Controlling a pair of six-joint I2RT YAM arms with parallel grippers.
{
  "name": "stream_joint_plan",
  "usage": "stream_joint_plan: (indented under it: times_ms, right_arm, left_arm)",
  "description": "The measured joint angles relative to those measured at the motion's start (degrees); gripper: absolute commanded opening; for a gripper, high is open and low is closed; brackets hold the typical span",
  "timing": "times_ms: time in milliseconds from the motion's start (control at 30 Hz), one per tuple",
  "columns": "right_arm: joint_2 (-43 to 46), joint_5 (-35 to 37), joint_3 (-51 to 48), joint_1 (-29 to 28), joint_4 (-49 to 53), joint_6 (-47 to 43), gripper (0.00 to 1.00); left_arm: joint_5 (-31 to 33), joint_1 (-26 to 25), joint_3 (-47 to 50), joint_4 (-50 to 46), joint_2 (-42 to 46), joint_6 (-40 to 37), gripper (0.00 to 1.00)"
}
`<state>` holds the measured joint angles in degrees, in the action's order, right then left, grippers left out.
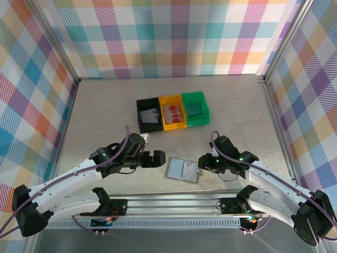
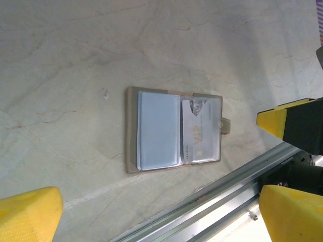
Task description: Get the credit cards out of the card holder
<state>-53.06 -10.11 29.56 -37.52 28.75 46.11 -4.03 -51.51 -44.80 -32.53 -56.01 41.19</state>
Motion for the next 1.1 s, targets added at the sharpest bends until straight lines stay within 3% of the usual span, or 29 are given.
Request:
stream_joint_plan:
  times_ms: [1100]
  right_arm:
    - [-9.03, 1.62, -1.51, -0.83, -4.83, 4.42, 0.23]
  left_arm:
    - [-1.51, -6.56, 0.04, 17.57, -17.94, 9.03, 0.86]
